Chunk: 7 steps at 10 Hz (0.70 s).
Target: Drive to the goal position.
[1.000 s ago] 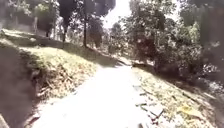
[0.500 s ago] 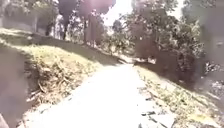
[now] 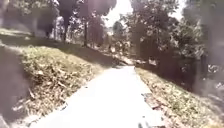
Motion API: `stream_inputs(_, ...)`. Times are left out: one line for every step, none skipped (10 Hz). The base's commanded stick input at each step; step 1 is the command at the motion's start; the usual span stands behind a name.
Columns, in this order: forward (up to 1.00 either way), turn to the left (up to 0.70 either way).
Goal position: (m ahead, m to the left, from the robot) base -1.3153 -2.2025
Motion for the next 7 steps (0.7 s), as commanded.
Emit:
stream_inputs(0.50,0.00)
stream_inputs(0.50,0.00)
stream_inputs(0.50,0.00)
stream_inputs(0.50,0.00)
stream_inputs(0.50,0.00)
stream_inputs(0.50,0.00)
stream_inputs(0.50,0.00)
